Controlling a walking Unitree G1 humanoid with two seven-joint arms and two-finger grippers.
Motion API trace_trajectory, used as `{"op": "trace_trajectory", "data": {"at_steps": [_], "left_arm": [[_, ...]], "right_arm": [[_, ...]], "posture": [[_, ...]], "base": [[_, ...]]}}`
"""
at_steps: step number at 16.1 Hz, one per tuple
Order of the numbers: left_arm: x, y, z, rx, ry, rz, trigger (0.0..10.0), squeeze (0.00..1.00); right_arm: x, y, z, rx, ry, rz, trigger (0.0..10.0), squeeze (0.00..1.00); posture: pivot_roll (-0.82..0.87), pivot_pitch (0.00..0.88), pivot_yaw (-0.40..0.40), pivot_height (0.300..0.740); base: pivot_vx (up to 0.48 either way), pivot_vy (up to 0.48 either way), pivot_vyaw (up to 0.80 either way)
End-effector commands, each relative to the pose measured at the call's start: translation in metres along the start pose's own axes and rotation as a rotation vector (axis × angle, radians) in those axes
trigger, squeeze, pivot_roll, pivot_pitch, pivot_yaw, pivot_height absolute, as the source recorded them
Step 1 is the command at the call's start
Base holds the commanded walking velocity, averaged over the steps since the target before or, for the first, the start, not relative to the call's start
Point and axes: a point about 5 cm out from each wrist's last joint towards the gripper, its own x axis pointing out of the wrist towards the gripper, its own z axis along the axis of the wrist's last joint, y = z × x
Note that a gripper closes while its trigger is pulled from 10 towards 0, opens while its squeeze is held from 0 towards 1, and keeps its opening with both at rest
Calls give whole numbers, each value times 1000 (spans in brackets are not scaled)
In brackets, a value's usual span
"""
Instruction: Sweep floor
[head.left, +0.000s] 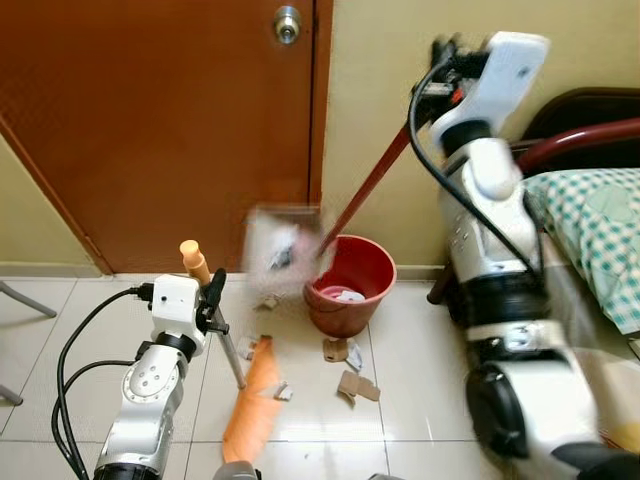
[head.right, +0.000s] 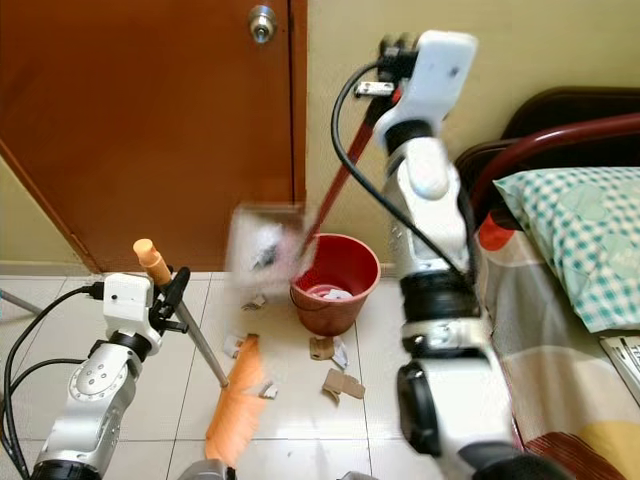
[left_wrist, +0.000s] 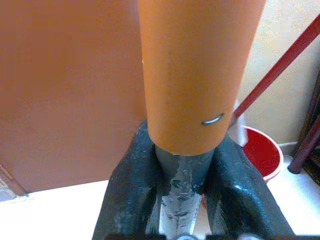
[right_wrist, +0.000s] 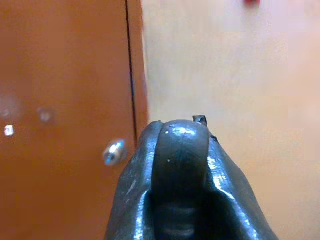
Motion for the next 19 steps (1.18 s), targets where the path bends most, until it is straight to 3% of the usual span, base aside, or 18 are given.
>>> {"op": "trace_trajectory", "data": {"at_steps": [1,4,6,10,19], "left_arm": [[-2,2,-7,31,38,7,10000,0],[-3,-1,-7,30,42,-4,10000,0],[-2,-1,-8,30,43,-6,10000,0],[-3,-3,-8,30,43,-1,10000,0],[-3,-6,-9,26,44,-2,10000,0]], "right_arm": [[7,1,18,-20,-86,12,10000,0],[3,8,23,-207,-166,98,10000,0],[0,15,20,-278,-185,148,10000,0],[-22,43,-10,-486,-172,390,10000,0],[-48,69,-32,-608,-190,621,10000,0]], "posture": [[-2,19,-15,740],[-9,29,-12,740],[-9,31,-13,740],[-8,36,-23,740],[-11,35,-29,740]], "base": [[0,0,0],[0,0,0],[0,0,0],[0,0,0],[0,0,0]]}}
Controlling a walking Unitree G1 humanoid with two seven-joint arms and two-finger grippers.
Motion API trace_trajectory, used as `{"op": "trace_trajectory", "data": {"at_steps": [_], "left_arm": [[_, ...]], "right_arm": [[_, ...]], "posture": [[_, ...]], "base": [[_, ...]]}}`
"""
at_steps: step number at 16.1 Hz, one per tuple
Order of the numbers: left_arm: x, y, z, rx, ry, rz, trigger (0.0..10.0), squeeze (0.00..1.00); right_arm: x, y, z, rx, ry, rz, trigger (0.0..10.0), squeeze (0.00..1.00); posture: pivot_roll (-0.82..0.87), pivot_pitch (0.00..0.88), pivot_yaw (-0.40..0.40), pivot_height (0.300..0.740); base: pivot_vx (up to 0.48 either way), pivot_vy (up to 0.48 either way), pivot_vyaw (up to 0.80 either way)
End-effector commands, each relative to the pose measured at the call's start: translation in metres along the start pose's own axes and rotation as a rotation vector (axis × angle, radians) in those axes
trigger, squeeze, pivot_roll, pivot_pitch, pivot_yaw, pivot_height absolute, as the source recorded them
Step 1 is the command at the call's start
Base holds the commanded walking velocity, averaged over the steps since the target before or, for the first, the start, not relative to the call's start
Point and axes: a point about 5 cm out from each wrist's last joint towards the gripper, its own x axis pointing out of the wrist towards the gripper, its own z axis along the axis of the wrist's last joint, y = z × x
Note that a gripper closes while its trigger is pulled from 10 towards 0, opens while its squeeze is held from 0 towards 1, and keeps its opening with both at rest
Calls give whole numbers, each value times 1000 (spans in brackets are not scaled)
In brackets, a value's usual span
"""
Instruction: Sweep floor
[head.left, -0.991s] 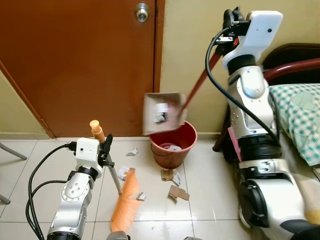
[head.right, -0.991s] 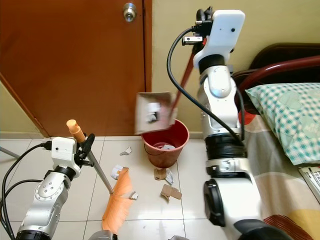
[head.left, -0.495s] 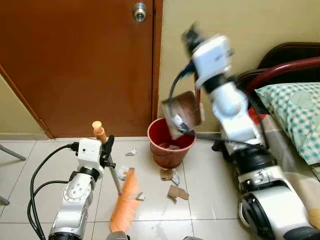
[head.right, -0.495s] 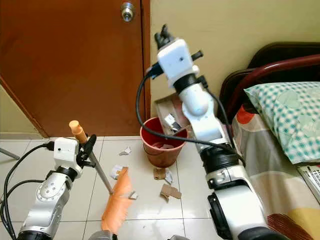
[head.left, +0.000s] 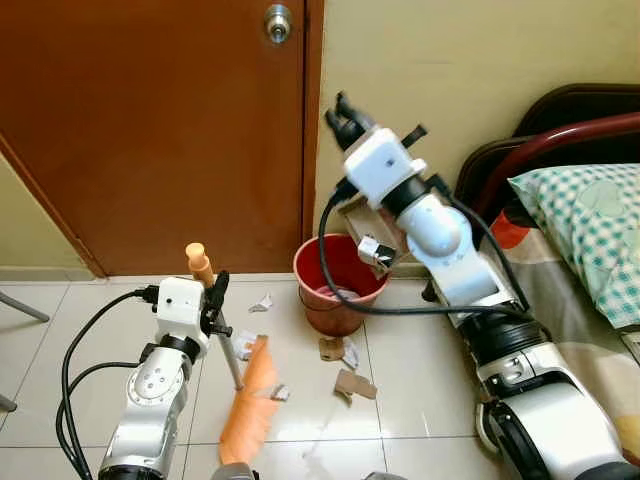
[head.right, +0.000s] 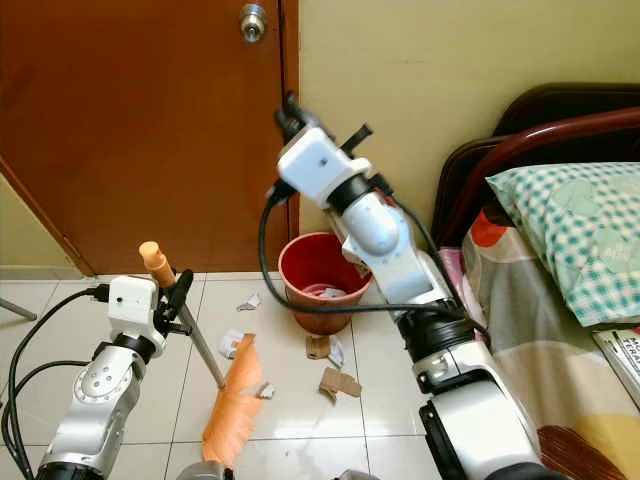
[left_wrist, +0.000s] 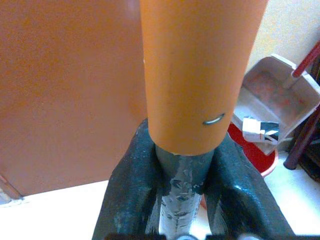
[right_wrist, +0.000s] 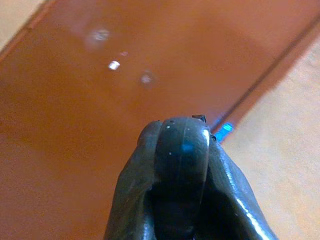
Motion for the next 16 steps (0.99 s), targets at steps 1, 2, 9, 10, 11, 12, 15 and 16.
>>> {"op": "trace_trajectory", "data": {"at_steps": [1,2,9,10,11,12,15,16], "left_arm": [[-3,-1,-7,15,40,-1,10000,0],[-3,-1,-7,15,40,-1,10000,0],[-1,-1,-7,16,38,0,10000,0],[-1,-1,-7,16,37,0,10000,0],[0,-1,-7,16,37,0,10000,0],[0,-1,-7,16,37,0,10000,0],[0,-1,-6,16,37,0,10000,0],[0,-1,-7,16,37,0,10000,0]], "right_arm": [[3,0,12,-45,-81,22,10000,0],[3,0,12,-45,-81,22,10000,0],[6,1,17,-26,-116,7,10000,0],[8,-2,20,15,-117,-18,10000,0],[10,-5,22,57,-119,-39,10000,0],[10,-5,22,57,-119,-39,10000,0],[17,-13,33,111,-151,-88,10000,0],[20,-17,39,130,-168,-111,10000,0]], "posture": [[-11,35,-29,740],[-11,35,-29,740],[-11,31,-33,740],[-11,31,-33,740],[-10,29,-35,740],[-10,29,-35,740],[-10,28,-35,740],[-10,28,-35,740]], "base": [[0,0,0],[0,0,0],[0,0,0],[0,0,0],[0,0,0],[0,0,0],[0,0,0],[0,0,0]]}}
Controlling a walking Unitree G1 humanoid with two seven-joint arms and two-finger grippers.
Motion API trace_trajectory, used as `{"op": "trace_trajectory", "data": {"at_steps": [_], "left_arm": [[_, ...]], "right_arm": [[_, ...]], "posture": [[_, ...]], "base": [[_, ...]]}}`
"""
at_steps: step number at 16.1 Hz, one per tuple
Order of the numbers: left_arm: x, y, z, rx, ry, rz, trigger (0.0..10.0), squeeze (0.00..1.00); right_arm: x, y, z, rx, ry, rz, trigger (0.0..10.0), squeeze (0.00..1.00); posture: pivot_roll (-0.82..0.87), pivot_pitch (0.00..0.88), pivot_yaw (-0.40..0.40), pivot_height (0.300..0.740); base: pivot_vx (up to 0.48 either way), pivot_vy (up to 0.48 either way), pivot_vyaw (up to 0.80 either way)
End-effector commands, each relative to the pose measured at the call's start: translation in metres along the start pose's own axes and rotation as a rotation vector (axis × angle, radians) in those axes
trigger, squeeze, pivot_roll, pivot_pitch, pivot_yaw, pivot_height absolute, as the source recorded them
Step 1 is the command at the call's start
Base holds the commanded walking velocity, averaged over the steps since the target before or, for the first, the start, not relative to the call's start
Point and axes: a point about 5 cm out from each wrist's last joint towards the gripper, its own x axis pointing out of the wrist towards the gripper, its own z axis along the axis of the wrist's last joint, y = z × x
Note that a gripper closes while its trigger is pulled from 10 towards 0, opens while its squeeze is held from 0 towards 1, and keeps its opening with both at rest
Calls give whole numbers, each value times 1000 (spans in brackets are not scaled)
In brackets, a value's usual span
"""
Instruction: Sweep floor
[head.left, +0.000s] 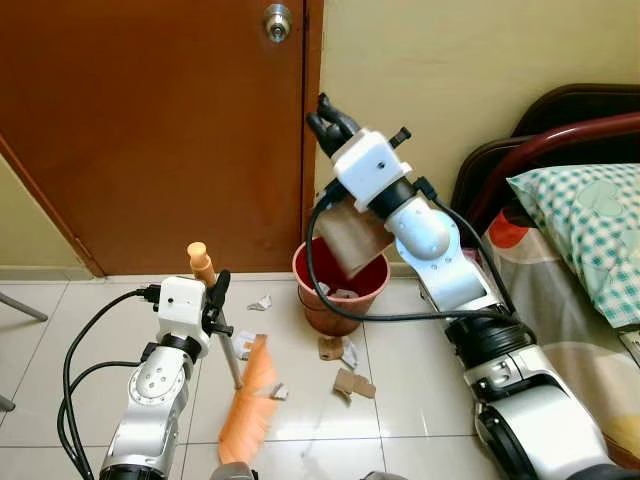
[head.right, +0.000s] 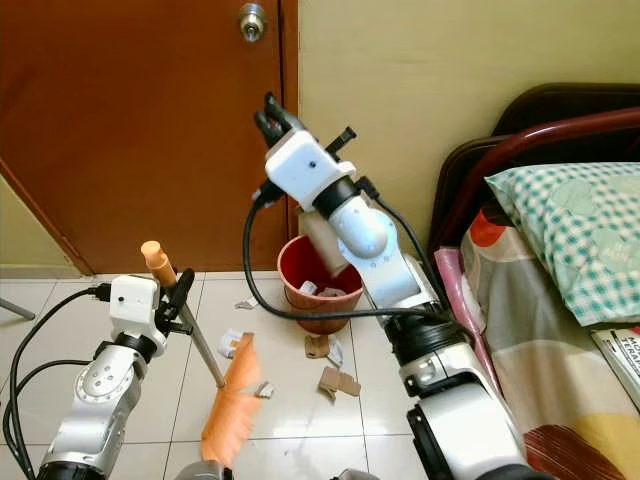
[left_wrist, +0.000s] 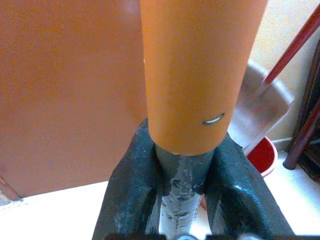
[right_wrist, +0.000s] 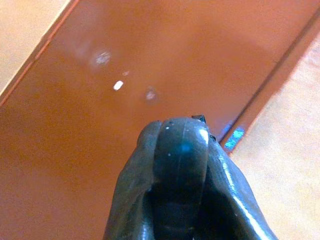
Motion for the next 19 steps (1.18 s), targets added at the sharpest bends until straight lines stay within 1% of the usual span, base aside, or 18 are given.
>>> {"op": "trace_trajectory", "data": {"at_steps": [1,2,3,4,5,8,10,11,15,16,17,19], "left_arm": [[-1,0,-7,11,41,1,10000,0],[-1,0,-7,13,43,1,10000,0],[-1,0,-7,15,44,1,10000,0],[-1,0,-7,15,44,1,10000,0],[-1,1,-7,20,46,0,10000,0],[-2,3,-8,23,48,1,10000,0],[-3,5,-8,27,50,3,10000,0],[-3,5,-8,27,50,3,10000,0],[-5,7,-8,37,54,2,10000,0],[-5,7,-8,37,54,2,10000,0],[-7,9,-8,42,57,0,10000,0],[-8,10,-8,47,59,-2,10000,0]], "right_arm": [[16,-15,28,-2,-120,-51,10000,0],[22,-20,38,83,-145,-112,10000,0],[23,-21,40,114,-149,-132,10000,0],[23,-21,40,114,-149,-132,10000,0],[24,-21,40,170,-145,-156,10000,0],[24,-20,39,192,-140,-165,10000,0],[23,-17,38,225,-134,-173,10000,0],[23,-17,38,225,-134,-173,10000,0],[18,-6,36,332,-97,-188,10000,0],[18,-6,36,332,-97,-188,10000,0],[16,-1,35,371,-84,-188,10000,0],[14,4,34,395,-71,-186,10000,0]], "posture": [[-10,28,-35,740],[-7,27,-34,740],[-7,27,-34,740],[-7,27,-34,740],[-3,28,-34,740],[2,30,-33,740],[5,31,-31,740],[5,31,-31,740],[15,35,-23,740],[15,35,-23,740],[21,39,-18,740],[25,41,-15,740]], "base": [[0,0,0],[0,0,0],[0,0,0],[0,0,0],[0,0,0],[0,0,0],[0,0,0],[0,0,0],[0,0,0],[0,0,0],[0,0,0],[0,0,0]]}}
